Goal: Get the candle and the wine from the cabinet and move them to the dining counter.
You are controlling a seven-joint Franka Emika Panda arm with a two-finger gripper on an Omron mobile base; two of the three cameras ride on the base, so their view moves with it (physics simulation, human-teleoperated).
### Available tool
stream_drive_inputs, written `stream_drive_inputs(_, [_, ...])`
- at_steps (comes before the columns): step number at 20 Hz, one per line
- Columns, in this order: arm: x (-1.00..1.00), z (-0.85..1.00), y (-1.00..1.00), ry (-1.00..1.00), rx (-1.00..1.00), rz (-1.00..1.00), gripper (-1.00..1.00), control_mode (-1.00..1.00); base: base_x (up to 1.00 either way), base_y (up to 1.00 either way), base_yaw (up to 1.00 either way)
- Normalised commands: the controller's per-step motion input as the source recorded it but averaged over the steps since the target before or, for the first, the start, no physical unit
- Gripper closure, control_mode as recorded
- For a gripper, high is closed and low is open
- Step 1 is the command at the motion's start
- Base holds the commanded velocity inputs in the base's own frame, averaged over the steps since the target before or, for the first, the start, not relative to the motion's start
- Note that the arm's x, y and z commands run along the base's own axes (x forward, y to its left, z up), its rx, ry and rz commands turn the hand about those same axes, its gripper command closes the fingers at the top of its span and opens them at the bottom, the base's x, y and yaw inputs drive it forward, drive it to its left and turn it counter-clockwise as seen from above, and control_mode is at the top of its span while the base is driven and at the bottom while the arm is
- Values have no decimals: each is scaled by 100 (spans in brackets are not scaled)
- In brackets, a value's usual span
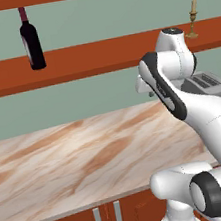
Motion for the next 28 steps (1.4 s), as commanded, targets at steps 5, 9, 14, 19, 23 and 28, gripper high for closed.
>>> stream_drive_inputs(5, [-1, 1, -1, -1, 0, 0, -100, -100, 0, 0, 0])
stream_drive_inputs(9, [-5, 23, -36, -3, 0, 0, -100, -100, 0, 0, 0])
stream_drive_inputs(14, [-17, 27, -62, -9, -1, 0, -100, -100, 0, 0, 0])
stream_drive_inputs(19, [-19, 29, -50, -12, -8, 0, -100, -100, 0, 0, 0])
stream_drive_inputs(23, [-23, 39, -38, -14, -12, -3, -100, -100, 0, 0, 0])
stream_drive_inputs(28, [-34, 46, -48, -13, -7, -5, -100, -100, 0, 0, 0])
